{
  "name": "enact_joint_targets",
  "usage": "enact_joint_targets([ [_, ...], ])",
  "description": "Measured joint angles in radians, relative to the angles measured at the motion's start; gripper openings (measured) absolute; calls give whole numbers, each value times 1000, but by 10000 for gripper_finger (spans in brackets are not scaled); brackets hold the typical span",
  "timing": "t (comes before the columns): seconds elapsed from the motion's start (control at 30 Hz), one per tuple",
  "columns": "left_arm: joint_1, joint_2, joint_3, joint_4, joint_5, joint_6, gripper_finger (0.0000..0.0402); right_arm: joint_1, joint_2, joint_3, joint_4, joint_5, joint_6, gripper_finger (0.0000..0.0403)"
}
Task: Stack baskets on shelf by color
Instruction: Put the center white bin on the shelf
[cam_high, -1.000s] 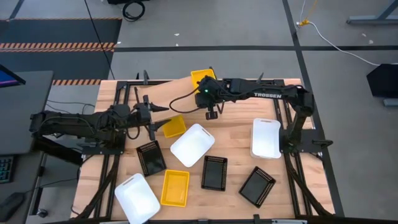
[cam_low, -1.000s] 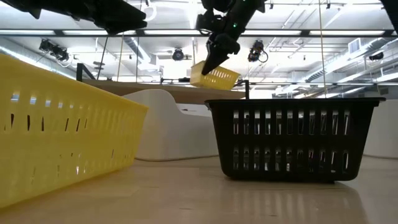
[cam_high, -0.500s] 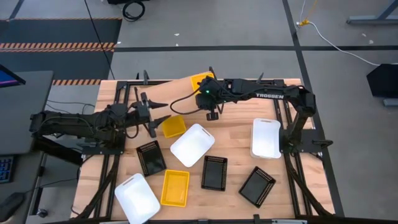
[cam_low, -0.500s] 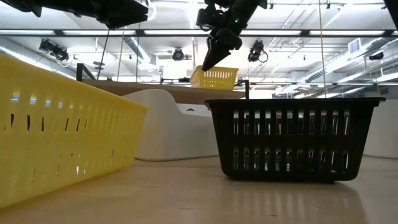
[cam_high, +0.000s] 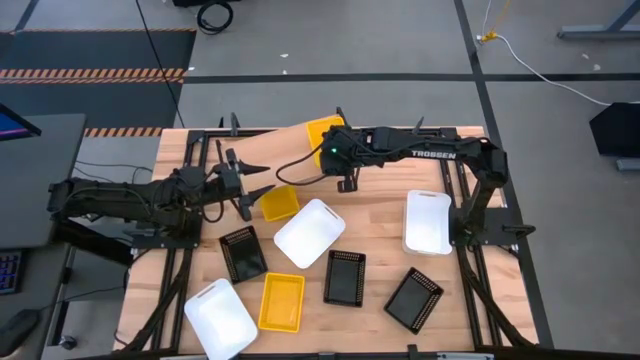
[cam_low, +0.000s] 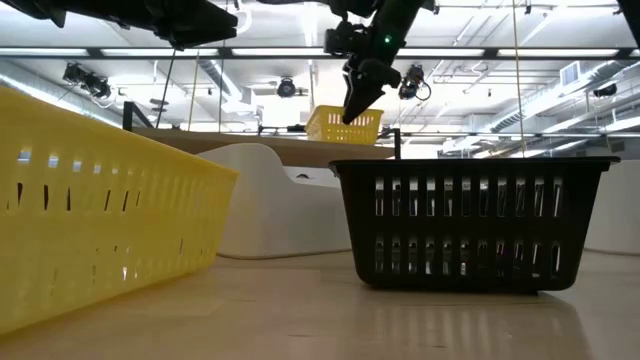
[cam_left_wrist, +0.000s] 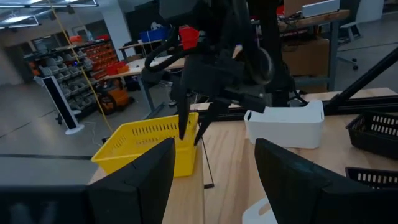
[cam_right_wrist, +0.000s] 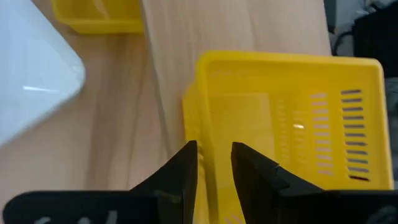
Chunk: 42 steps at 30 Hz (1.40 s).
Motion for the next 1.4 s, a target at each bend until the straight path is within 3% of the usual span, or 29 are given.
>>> enact_joint_targets([
  [0.13, 0, 0, 0, 0, 0, 0, 229, 0, 0, 0, -23, 53, -18, 103],
  [0.6, 0, 0, 0, 1, 0, 8, 229, 7, -1, 0, -44, 79, -60, 103],
  [0.8, 0, 0, 0, 1, -10, 9, 229, 77, -7, 67, -50, 90, -18, 103],
  [1.03, 2, 0, 0, -26, -41, 9, 229, 177, -7, 165, -171, 141, 262, 103],
  [1.23, 1, 0, 0, -65, -41, -15, 229, 273, 3, 168, -255, 11, 638, 103],
  [1.4, 0, 0, 0, -139, 33, -53, 229, 363, 5, 110, -319, 23, 844, 103],
])
